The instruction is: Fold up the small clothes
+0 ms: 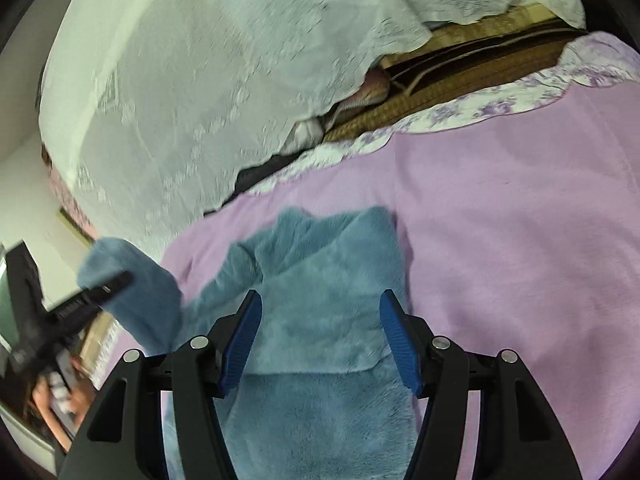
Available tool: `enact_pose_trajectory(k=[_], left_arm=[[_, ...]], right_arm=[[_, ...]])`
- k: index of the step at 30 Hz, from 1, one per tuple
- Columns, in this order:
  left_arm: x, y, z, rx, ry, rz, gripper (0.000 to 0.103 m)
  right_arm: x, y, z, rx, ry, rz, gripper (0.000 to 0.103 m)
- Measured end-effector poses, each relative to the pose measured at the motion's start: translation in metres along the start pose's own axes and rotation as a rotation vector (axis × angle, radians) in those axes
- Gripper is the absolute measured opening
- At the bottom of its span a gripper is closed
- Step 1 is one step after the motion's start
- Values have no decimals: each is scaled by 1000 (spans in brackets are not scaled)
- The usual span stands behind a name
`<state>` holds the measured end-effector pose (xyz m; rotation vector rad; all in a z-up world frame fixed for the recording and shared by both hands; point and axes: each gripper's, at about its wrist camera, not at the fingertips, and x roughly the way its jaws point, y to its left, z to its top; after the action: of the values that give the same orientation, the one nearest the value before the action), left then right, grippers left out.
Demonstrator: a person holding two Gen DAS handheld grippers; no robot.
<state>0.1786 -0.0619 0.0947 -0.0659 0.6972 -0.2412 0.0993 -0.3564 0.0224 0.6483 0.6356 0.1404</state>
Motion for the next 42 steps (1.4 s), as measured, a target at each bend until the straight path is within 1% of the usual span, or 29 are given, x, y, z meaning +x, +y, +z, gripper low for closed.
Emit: enact_pose_trajectory(k=[4,6,9,12,18,22,23,24,25,26,27,28,30,33,38,39,41,42], left_arm=[[15,-42,-1,32,3,-29,9],[23,-61,-2,50,9,-42,9],[37,-87,-9,85,21,-53,9],[58,-108,-21,105,56,-65,9],[89,-119,-41,120,121,-72,8],[105,-119,-53,126,183,-112,10],[106,-118,-56,134,194,-115,12],[105,-117,-59,146,202,-117,20],[104,-117,-61,155,204,-120,33],[100,-116,-62,166,198,-120,38],[95,-114,-62,175,187,-117,47],[87,-109,-62,186,170,-111,52],[76,-100,-61,191,155,-112,57],[59,-70,-59,165,133,-86,62],[43,-16,-55,97,115,-32,63],[42,-9,-55,90,109,-12,64],[42,11,-55,82,100,74,64],[44,17,-56,86,101,104,64]], right_arm=[[-13,-15,10,62,-29,27,62],[-18,-22,13,78,-43,26,62],[-16,-28,15,97,-48,20,62],[-13,-37,18,130,-42,15,62],[-9,-50,19,172,-47,6,62],[-6,-54,18,183,-40,2,62],[-6,-54,18,184,-38,1,62],[-5,-55,18,184,-36,0,62],[-5,-55,18,182,-35,-1,62],[-4,-54,18,181,-33,-2,62],[-4,-54,17,179,-33,-2,62],[-3,-53,17,176,-30,0,62],[-1,-50,16,167,-24,3,62],[5,-43,12,152,3,21,62],[15,-31,7,137,41,61,62],[18,-28,5,133,46,63,62],[23,-24,2,126,57,52,62],[28,-21,-1,119,67,36,62]])
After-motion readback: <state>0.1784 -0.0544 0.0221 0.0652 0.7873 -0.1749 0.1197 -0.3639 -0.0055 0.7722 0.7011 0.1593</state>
